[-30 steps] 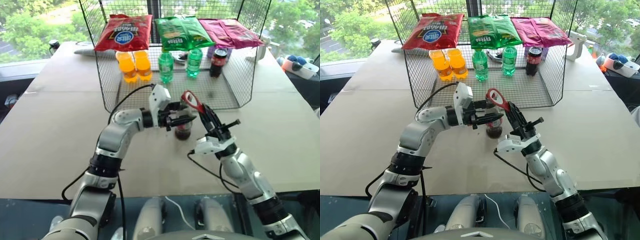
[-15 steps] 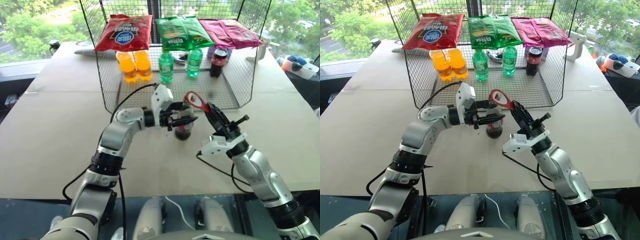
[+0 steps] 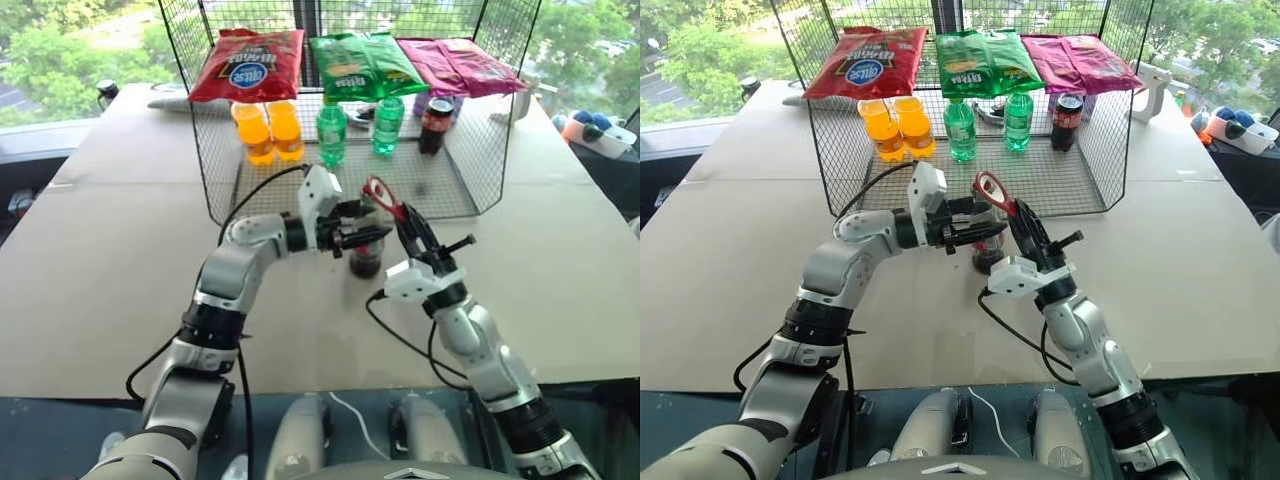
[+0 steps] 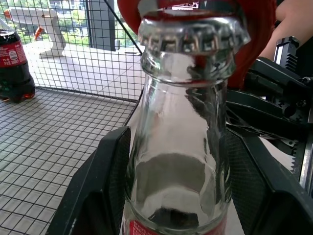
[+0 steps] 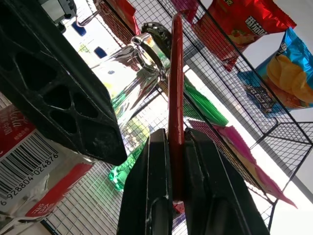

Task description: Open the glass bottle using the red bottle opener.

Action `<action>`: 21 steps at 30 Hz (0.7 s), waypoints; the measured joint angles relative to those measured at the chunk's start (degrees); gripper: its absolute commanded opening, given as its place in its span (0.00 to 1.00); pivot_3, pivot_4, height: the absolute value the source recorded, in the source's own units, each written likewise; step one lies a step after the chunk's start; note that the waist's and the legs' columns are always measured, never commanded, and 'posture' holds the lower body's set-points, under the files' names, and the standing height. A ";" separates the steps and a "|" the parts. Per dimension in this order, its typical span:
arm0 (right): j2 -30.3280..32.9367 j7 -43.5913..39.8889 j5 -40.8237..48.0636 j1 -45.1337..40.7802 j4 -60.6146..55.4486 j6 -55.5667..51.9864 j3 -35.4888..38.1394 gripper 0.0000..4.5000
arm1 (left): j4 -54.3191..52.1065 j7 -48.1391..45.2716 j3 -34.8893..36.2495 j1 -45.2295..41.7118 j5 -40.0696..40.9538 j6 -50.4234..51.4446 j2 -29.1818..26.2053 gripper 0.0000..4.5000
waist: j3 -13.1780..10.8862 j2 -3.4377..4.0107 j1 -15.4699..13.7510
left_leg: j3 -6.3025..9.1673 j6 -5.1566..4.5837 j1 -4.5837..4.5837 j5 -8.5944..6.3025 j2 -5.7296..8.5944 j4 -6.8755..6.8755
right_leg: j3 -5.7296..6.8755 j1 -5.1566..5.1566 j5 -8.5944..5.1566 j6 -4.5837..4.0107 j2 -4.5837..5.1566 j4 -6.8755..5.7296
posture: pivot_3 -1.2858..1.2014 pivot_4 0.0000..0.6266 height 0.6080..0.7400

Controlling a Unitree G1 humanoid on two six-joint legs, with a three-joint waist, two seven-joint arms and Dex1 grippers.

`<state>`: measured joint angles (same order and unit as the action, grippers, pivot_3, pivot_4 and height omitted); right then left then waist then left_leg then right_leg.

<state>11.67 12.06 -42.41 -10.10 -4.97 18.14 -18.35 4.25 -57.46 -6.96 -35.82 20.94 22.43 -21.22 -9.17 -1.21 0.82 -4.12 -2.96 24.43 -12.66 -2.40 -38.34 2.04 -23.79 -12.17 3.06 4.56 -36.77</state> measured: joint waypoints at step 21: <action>5.06 0.67 -2.90 -0.83 -1.08 -0.43 -0.88 0.00 | -0.14 -0.47 -0.75 -0.49 -0.73 0.42 -0.58 0.49 | 0.06 0.00 -0.01 | -0.02 0.01 -0.13 -0.01 -0.04 0.02 | -0.01 0.03 0.00 0.00 0.04 0.00 | 0.52 0.24 1.00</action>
<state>16.73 12.73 -45.31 -10.93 -6.05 17.71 -19.23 4.11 -57.93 -7.72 -36.31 20.21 22.85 -21.79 -9.11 -1.20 0.81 -4.14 -2.95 24.30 -12.66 -2.44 -38.32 2.03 -23.76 -12.17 3.06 4.60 -36.77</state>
